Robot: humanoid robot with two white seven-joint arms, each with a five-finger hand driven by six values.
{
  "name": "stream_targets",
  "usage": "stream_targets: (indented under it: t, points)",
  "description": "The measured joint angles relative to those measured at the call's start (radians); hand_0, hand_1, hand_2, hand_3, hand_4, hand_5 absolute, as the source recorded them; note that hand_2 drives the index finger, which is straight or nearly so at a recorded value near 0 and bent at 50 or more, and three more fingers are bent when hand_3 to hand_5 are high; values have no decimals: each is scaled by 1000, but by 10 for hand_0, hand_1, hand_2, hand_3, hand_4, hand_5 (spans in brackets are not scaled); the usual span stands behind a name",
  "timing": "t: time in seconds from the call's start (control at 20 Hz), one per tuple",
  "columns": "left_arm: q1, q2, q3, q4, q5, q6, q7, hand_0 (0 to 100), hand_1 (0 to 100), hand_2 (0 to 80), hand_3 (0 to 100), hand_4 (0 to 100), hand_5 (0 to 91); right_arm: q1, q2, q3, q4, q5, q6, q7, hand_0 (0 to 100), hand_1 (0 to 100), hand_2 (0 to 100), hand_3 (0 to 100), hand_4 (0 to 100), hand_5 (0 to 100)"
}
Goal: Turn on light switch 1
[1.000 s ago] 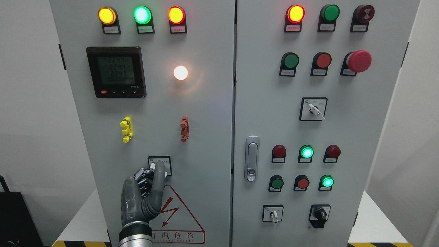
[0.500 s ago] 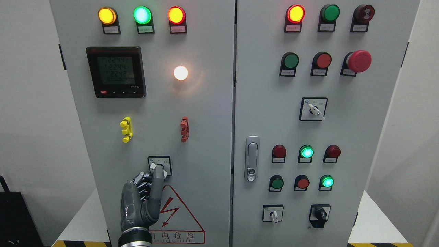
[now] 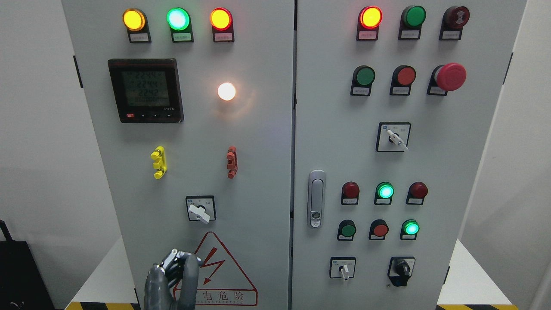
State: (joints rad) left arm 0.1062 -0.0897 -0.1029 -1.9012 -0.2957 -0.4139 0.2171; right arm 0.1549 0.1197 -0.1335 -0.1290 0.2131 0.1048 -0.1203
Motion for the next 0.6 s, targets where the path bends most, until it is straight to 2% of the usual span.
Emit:
stream_targets:
  t: [0.05, 0.1, 0.2, 0.25, 0.35, 0.4, 0.5, 0.6]
  points:
    - [38, 7, 19, 34, 3, -107, -31, 0, 0, 456, 908, 907, 732, 0, 0, 0, 0, 0, 0, 0, 54, 0, 0, 0, 0, 0]
    - [72, 15, 44, 83, 7, -192, -70, 0, 0, 432, 888, 901, 715, 0, 0, 0, 0, 0, 0, 0, 54, 0, 0, 0, 0, 0]
    - [124, 27, 98, 206, 17, -281, -152, 0, 0, 297, 732, 811, 618, 0, 0, 0, 0, 0, 0, 0, 54, 0, 0, 0, 0, 0]
    - [143, 33, 122, 276, 28, -310, -199, 0, 0, 262, 688, 778, 577, 0, 0, 0, 0, 0, 0, 0, 54, 0, 0, 0, 0, 0]
    - [171, 43, 169, 439, 67, -339, -286, 0, 0, 126, 525, 626, 408, 0, 0, 0, 0, 0, 0, 1, 55, 0, 0, 0, 0, 0]
    - [181, 46, 186, 512, 89, -347, -316, 0, 0, 92, 495, 586, 363, 0, 0, 0, 0, 0, 0, 1, 54, 0, 0, 0, 0, 0]
    - [198, 54, 218, 664, 124, -345, -352, 0, 0, 15, 403, 455, 197, 0, 0, 0, 0, 0, 0, 1, 54, 0, 0, 0, 0, 0]
    - [209, 59, 237, 797, 147, -216, -363, 0, 0, 0, 332, 377, 119, 0, 0, 0, 0, 0, 0, 1, 54, 0, 0, 0, 0, 0]
